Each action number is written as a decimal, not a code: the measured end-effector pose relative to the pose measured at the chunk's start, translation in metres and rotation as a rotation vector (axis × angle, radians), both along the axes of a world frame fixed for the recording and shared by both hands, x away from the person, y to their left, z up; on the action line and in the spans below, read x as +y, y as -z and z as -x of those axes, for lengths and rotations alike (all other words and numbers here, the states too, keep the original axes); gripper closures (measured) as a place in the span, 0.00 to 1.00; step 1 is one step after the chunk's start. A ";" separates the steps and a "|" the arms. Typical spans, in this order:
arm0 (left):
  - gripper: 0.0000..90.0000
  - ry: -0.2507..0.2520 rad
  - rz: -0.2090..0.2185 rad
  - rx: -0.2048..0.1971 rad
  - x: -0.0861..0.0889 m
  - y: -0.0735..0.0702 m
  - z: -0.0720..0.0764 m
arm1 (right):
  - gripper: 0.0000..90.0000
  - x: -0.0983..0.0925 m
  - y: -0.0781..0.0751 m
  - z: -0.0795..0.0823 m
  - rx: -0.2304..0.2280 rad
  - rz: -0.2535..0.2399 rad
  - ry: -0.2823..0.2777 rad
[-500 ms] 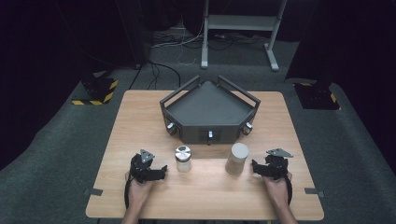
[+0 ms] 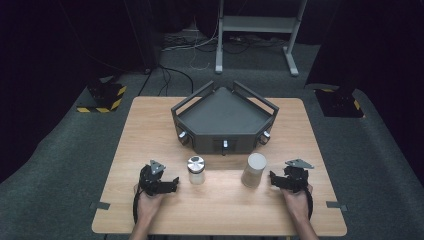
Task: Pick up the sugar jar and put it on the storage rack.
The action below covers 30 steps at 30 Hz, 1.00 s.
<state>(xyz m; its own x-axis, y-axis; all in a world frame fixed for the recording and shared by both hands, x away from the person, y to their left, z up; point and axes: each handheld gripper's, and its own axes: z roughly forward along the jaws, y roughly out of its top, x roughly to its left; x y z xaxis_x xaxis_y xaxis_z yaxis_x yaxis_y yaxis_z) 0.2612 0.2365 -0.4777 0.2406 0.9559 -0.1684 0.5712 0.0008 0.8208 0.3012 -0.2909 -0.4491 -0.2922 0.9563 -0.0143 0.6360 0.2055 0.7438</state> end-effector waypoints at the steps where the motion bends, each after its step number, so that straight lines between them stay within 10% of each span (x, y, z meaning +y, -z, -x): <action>1: 0.09 -0.072 0.097 -0.046 -0.010 0.012 0.004 | 0.14 0.000 0.000 0.000 -0.001 0.001 -0.001; 2: 0.09 0.158 -0.202 0.101 0.017 -0.026 -0.012 | 0.14 0.000 0.000 0.000 0.000 0.000 0.000; 3: 0.09 -0.066 0.106 -0.044 -0.007 0.011 0.004 | 0.14 0.000 0.000 0.000 0.000 0.000 0.001; 5: 0.09 -0.065 0.106 -0.043 -0.006 0.011 0.004 | 0.14 0.000 0.000 0.000 0.000 0.001 0.000; 6: 0.09 0.013 0.005 0.006 0.004 -0.001 0.000 | 0.14 0.000 0.000 0.000 0.000 0.000 0.001; 7: 0.08 0.168 -0.200 0.106 0.018 -0.027 -0.012 | 0.14 0.000 0.000 0.000 0.000 0.000 0.000; 8: 0.07 0.168 -0.200 0.106 0.018 -0.027 -0.012 | 0.14 0.000 0.000 0.000 0.000 0.000 0.000; 9: 0.07 0.018 0.008 0.013 0.003 -0.002 0.000 | 0.14 0.000 0.000 0.000 -0.001 0.001 0.000; 10: 0.06 -0.047 0.107 -0.028 -0.007 0.008 0.004 | 0.14 0.000 0.000 0.000 0.000 0.000 0.001; 30: 0.04 0.093 0.119 -0.038 -0.013 -0.003 0.024 | 0.15 0.000 0.000 0.001 -0.002 0.000 -0.001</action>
